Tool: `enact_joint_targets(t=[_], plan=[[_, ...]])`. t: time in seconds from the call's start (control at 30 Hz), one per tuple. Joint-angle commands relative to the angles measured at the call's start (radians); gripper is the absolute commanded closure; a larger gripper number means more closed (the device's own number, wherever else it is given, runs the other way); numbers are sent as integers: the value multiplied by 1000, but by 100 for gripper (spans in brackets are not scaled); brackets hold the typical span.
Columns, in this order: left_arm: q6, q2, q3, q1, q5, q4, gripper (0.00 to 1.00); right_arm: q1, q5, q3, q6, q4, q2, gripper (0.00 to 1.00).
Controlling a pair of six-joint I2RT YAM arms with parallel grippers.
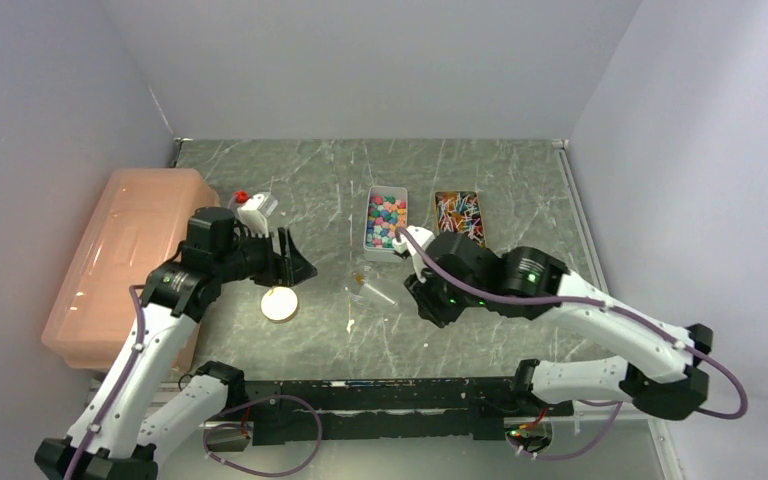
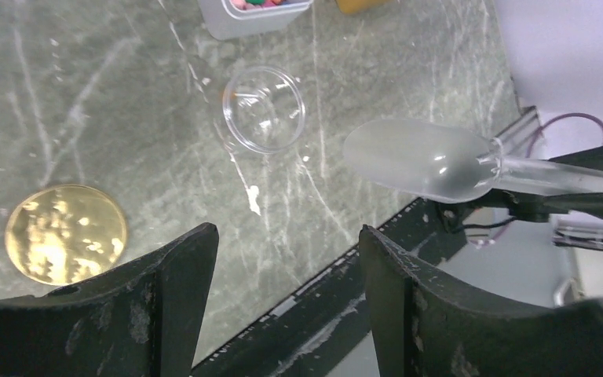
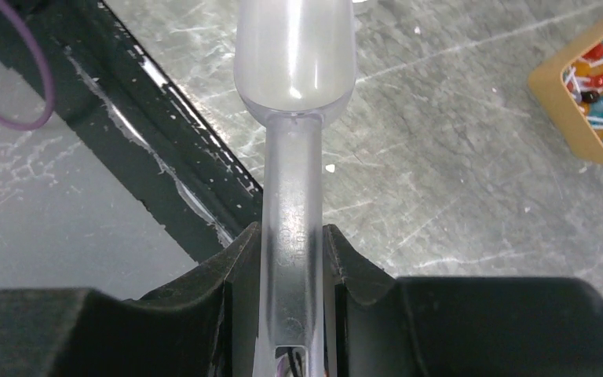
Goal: Pack the candies
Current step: Place the fake candies in the packing bottle, then adjust the spatula.
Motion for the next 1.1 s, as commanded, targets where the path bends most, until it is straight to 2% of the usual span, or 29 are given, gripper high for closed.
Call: enact_joint_targets(t=[0.0,0.13,0.33,0.6,0.93,1.07], plan=[[-70,42,59,0,154,32,28,3,-79,-96,-113,202,-141,100],[-132,82,71,0,274,70,28,19,-145,-188,-192,324,-279,100],[-265,119,64,-1,459,143,28,60,-164,-291,-285,467,-363,100],[-347,123,25,0,530,146,31,80,-155,-380,-380,611,-423,100],[-343,99,-1,0,518,96,34,81,-131,-381,-413,662,-432,100],[-361,91,-18,0,538,122,50,83,-120,-375,-418,671,-421,100]])
